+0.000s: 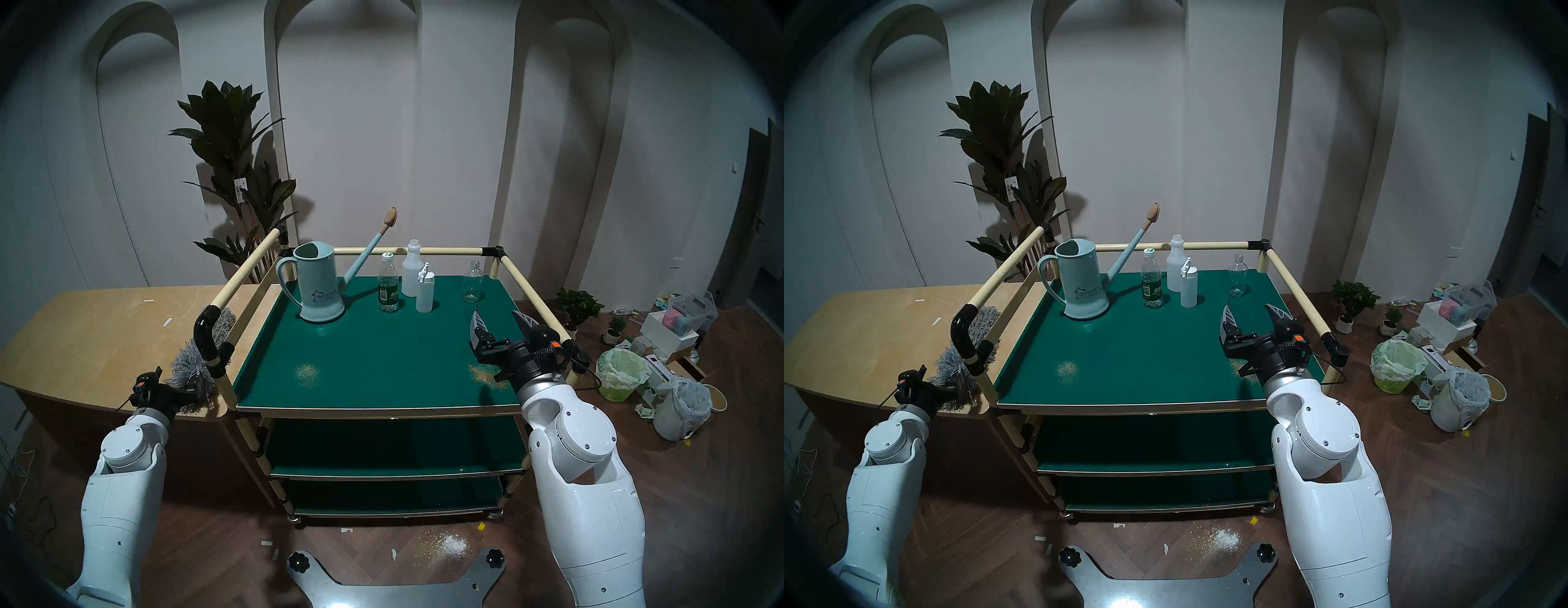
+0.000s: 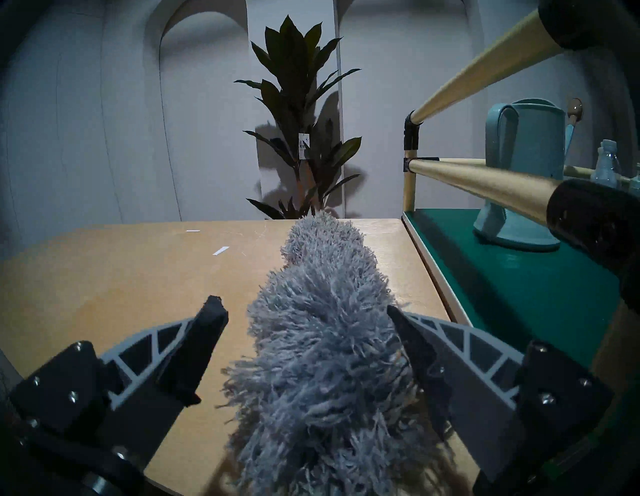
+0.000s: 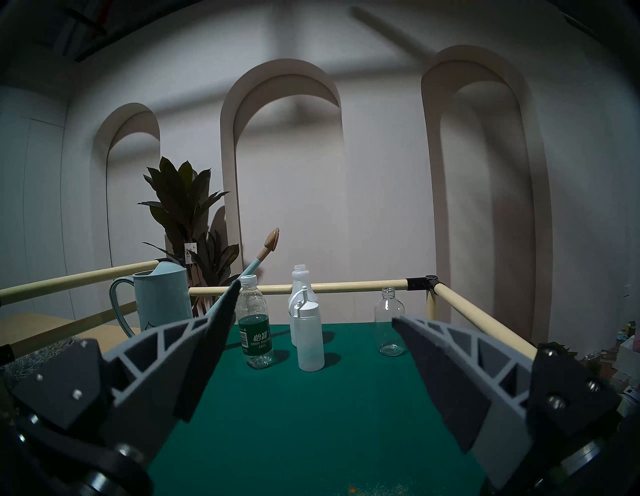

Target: Dust the shelf with the duster

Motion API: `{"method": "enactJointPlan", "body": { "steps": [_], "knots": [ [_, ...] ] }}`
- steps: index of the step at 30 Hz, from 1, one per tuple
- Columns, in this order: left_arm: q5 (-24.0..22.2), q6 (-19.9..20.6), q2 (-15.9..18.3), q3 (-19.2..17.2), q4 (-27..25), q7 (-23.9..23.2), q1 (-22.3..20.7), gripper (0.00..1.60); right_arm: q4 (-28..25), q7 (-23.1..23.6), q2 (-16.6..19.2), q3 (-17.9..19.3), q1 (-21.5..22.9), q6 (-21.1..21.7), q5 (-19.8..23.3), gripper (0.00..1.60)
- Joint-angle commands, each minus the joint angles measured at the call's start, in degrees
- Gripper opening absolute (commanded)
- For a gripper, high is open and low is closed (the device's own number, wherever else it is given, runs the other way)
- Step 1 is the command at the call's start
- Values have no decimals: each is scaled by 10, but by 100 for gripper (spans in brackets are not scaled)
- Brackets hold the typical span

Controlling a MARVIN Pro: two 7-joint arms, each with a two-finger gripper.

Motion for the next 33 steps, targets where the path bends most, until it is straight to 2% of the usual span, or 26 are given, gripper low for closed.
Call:
{"method": "enactJointPlan", "body": {
  "steps": [1, 6, 17, 26, 33],
  "knots": [
    [11, -25, -5, 8, 17, 8, -12, 160, -10, -3, -3, 0, 3, -9, -2, 160],
    [20, -41, -7, 15, 46, 16, -32, 160, -7, 1, -2, -4, 5, -13, -4, 160],
    [23, -54, -3, 25, 75, 19, -72, 160, -1, -2, -2, -8, 1, -19, -15, 160],
    [25, -59, -6, 42, 136, 13, -111, 160, 1, -6, -5, -7, 1, -25, -21, 160],
    [26, -69, -10, 48, 164, 11, -122, 160, 4, -15, -10, -8, -3, -24, -25, 160]
  ]
}}
